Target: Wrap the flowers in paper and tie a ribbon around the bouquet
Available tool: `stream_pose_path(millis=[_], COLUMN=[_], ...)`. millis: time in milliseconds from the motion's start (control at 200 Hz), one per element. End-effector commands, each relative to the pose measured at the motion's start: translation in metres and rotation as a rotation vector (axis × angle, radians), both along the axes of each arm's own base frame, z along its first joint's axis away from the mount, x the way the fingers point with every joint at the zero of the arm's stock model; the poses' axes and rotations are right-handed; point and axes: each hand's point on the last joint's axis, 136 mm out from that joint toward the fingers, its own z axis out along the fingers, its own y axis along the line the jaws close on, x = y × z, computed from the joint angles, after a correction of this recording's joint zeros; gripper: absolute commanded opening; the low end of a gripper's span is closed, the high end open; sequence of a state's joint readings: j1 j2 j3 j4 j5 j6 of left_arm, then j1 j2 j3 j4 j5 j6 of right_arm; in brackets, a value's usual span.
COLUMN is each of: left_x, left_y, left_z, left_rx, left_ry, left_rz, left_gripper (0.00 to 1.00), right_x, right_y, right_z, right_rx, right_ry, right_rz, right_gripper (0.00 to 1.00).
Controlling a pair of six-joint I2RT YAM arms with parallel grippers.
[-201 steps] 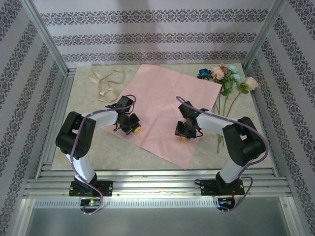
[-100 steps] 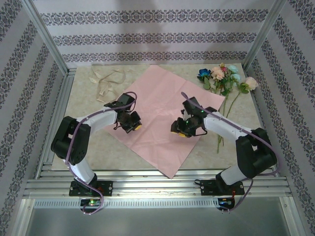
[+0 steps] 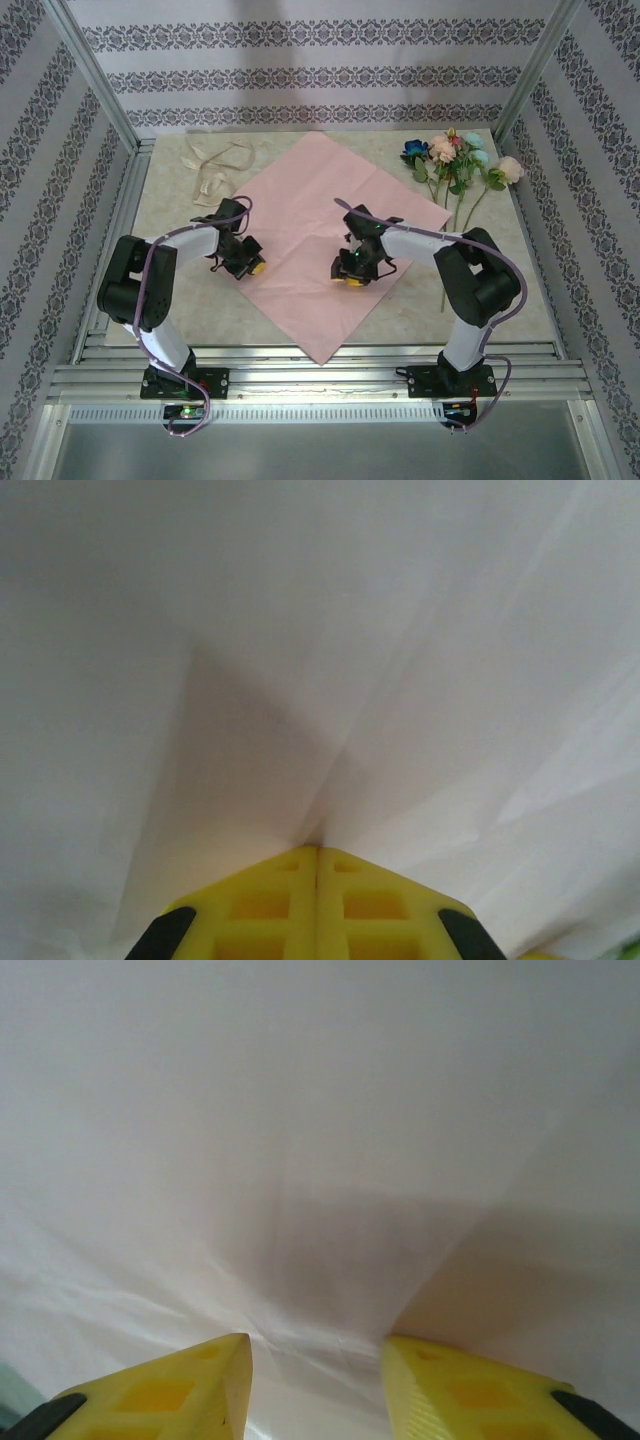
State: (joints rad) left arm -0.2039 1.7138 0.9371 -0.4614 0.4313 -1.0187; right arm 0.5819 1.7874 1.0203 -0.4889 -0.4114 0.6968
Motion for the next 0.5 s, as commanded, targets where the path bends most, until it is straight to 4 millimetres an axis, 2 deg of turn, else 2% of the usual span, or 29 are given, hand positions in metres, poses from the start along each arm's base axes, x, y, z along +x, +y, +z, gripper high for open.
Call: stream_pose_path(millis=[0, 95, 145, 200, 255, 350, 435, 495], left_x=[-0.003, 0.002, 0.005, 0.009, 0.015, 0.020, 0.022, 0.020], left_y=[0.030, 0.025, 0.013, -0.009, -0.037, -0.078, -0.108, -0.120], left_z=[0.011, 0.027, 0.038, 0.048, 0.054, 0.050, 0.036, 0.024], left_rx=[0.113, 0.104, 0.085, 0.048, -0.005, -0.075, -0.120, -0.129], left_ry=[-0.003, -0.027, -0.057, -0.091, -0.116, -0.117, -0.109, -0.093], left_rz=[-0.034, -0.039, -0.045, -0.064, -0.098, -0.121, -0.136, -0.153], left_gripper=[0.00, 0.00, 0.00, 0.00, 0.00, 0.01, 0.01, 0.01], right_x=[-0.032, -0.031, -0.023, -0.008, 0.009, 0.038, 0.061, 0.078], right_y=[0.012, 0.018, 0.012, -0.003, -0.024, -0.074, -0.126, -0.165], right_z=[-0.008, 0.011, 0.024, 0.040, 0.056, 0.072, 0.078, 0.082], right_rx=[0.022, 0.067, 0.061, 0.049, 0.040, -0.026, -0.118, -0.184], right_ry=[0.111, 0.091, 0.056, 0.001, -0.050, -0.119, -0.148, -0.175], right_rz=[-0.016, -0.014, -0.008, -0.019, -0.055, -0.132, -0.215, -0.291], right_gripper=[0.43, 0.47, 0.50, 0.51, 0.52, 0.51, 0.49, 0.48])
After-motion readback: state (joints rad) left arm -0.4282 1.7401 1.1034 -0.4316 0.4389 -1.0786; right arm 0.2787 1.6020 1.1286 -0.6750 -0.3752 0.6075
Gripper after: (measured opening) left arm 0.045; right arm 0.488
